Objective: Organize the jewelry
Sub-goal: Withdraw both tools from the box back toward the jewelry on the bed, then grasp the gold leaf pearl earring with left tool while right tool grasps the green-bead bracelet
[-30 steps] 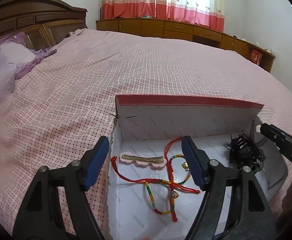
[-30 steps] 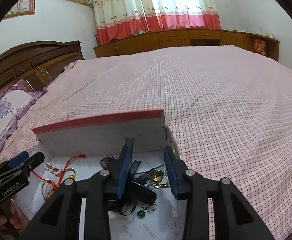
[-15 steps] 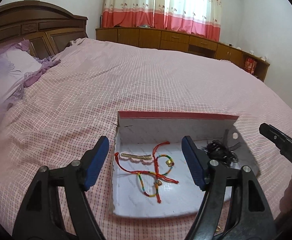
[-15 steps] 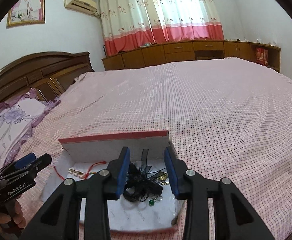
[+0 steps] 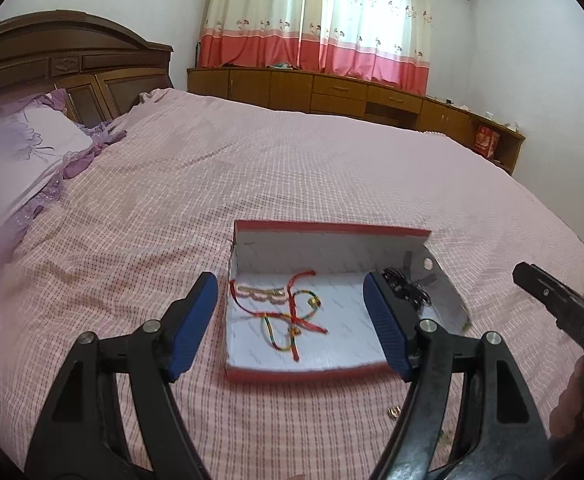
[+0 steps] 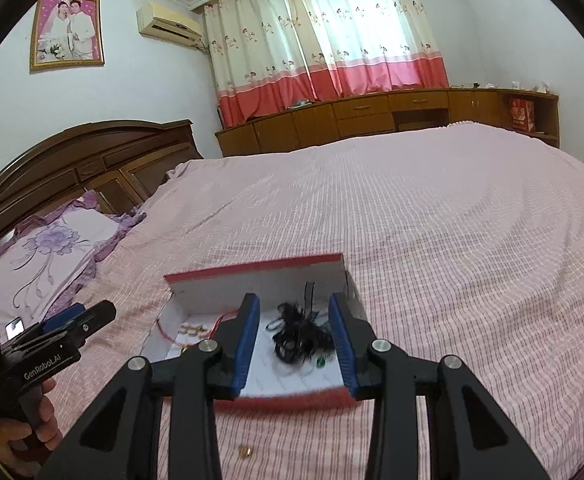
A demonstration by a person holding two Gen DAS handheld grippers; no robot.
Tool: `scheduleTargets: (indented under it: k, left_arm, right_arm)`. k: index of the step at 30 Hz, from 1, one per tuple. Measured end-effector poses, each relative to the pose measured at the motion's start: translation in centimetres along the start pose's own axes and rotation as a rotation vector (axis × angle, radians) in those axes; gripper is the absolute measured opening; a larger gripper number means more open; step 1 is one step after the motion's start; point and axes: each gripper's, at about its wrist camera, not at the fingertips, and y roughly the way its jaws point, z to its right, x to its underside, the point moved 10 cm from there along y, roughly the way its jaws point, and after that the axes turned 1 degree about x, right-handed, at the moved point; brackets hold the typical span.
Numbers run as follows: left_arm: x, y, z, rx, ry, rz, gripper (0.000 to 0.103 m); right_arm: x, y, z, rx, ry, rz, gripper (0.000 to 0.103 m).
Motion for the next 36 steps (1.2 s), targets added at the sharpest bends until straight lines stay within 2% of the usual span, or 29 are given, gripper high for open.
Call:
scheduleTargets:
  k: [16,28,36]
  left_arm:
    - [6.2,-2.8,1.5,0.053,0.023,-0.109,0.068]
    - [12.7,-2.2,1.9,0.084,-0.019,-0.258,0.067]
    - [16.1,-1.0,2.7,0.115,-0.045,-0.352,0.066]
  right_arm:
    - [6.8,-4.4,0.4,0.000,-0.008,-0.086,0.039]
    - [13.4,-4.8,1.2,0.019,-0.029,-0.213,0.039]
    - [16.7,-3.4,1.7,0.022,-0.025,-0.300,0.039]
